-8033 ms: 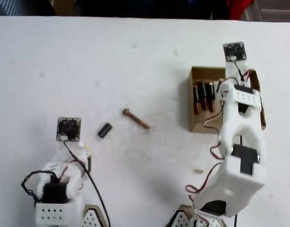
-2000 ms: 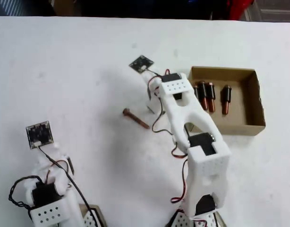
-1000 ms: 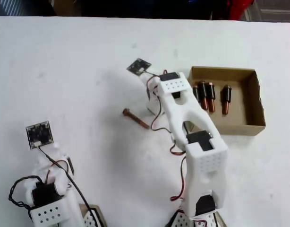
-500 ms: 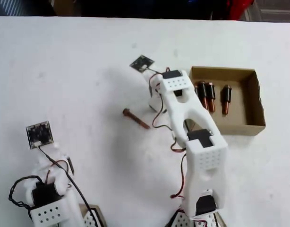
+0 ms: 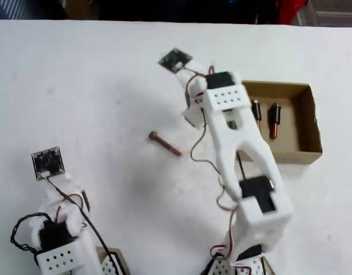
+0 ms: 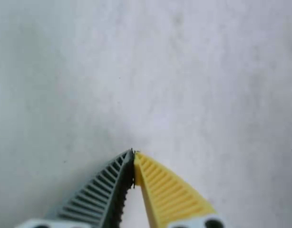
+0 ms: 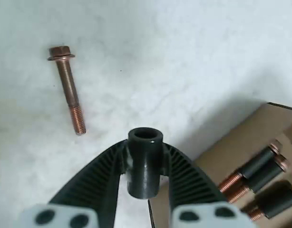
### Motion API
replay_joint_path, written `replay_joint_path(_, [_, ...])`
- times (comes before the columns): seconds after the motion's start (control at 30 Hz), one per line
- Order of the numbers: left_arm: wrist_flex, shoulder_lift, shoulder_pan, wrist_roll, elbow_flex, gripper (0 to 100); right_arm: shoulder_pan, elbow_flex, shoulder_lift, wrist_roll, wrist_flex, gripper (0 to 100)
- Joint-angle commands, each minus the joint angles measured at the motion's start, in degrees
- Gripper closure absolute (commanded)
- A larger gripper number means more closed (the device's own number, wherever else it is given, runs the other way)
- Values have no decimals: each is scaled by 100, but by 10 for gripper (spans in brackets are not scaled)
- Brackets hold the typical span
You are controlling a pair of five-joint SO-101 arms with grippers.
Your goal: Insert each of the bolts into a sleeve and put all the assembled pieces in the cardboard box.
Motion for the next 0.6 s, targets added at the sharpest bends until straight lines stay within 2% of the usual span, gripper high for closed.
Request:
replay_joint_path(0.0, [53,-119,-22,-53,-9,977,13,-123,-1156,18,470,981])
replay_joint_path(0.33, [53,-119,-22,-53,-9,977,13,9,-2923,18,1560,981])
replay_joint_path(0.57, [44,-119,-4,-35,-18,977,-22,914,-4145,18,1569,981])
